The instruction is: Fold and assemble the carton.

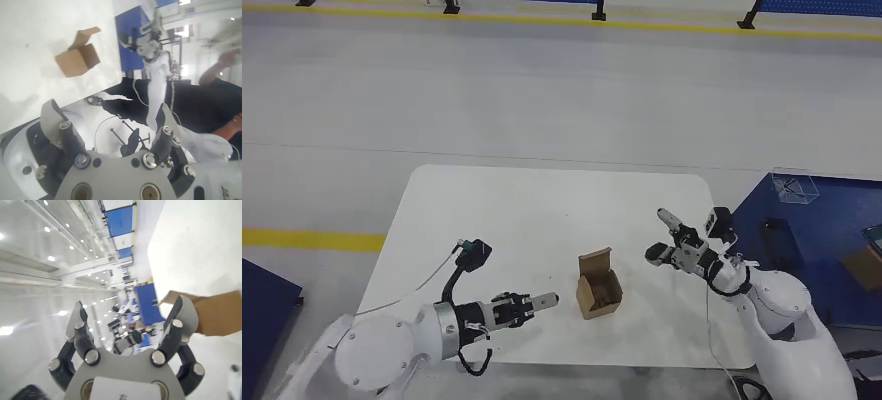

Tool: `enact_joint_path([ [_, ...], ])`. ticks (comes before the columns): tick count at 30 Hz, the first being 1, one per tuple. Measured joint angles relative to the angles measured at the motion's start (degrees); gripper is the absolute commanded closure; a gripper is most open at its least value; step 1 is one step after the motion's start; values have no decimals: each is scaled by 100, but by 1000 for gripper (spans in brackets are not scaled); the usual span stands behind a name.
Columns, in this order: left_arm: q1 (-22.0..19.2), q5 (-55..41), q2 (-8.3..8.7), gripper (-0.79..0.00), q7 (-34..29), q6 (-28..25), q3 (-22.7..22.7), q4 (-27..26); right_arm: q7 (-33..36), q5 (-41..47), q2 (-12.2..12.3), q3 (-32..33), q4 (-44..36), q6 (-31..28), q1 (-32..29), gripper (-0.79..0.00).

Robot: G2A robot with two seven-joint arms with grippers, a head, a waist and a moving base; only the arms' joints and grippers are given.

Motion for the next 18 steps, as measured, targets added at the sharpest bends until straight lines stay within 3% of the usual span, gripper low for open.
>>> enact_joint_path([
  [3, -560, 311, -95, -785, -55, 363, 661, 425, -149, -1221, 68, 134, -285, -210, -306, -785],
  [7, -1215, 724, -271, -785, 84, 639, 1521, 900, -260, -2147, 100, 79, -462, -210, -486, -785],
  [13, -1914, 583, -580, -785, 610, 1074, 2280, 1461, -322, -2312, 94, -4, -496, -164, -501, -785],
  [18, -2385, 1191, -774, -785, 588, 1270, 2933, 1940, -600, -2621, 101, -23, -516, -194, -549, -785],
])
